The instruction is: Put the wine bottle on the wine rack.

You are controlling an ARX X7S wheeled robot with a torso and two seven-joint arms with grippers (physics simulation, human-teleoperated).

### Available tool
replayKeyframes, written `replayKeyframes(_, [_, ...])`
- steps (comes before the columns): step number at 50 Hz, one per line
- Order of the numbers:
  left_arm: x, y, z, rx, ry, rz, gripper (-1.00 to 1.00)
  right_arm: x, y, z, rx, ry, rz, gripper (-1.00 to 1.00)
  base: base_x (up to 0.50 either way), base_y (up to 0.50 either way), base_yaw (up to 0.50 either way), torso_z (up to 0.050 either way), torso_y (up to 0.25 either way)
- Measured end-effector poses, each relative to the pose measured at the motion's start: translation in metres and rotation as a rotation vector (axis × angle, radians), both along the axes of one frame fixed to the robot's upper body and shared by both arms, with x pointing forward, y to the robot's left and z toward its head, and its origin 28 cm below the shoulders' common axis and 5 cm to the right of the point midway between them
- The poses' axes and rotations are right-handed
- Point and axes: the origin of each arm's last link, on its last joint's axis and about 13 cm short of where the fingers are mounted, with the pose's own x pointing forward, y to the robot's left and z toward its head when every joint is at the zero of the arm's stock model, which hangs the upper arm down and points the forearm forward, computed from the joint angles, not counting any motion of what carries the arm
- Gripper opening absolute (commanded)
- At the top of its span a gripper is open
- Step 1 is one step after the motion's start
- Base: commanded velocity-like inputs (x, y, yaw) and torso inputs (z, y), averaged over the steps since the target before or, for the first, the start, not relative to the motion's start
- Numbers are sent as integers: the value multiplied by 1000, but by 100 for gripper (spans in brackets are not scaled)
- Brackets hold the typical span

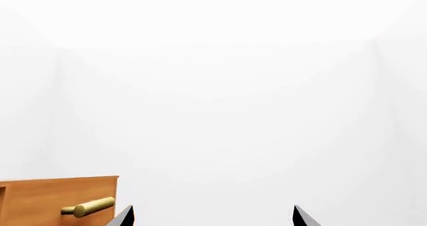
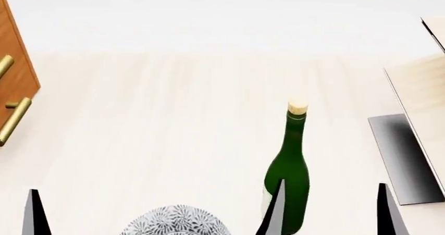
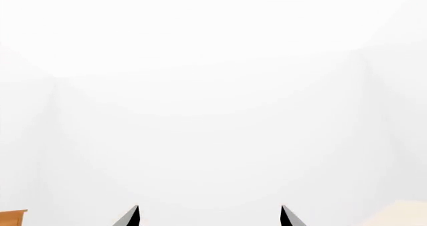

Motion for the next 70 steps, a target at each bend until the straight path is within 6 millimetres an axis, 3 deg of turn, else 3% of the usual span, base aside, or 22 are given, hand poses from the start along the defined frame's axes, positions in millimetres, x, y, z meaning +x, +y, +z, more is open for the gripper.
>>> replayKeyframes(70, [1,-1,-2,-2,7,-9,100,2,0,-2,15,35,4,100,35,-62,0,0,0])
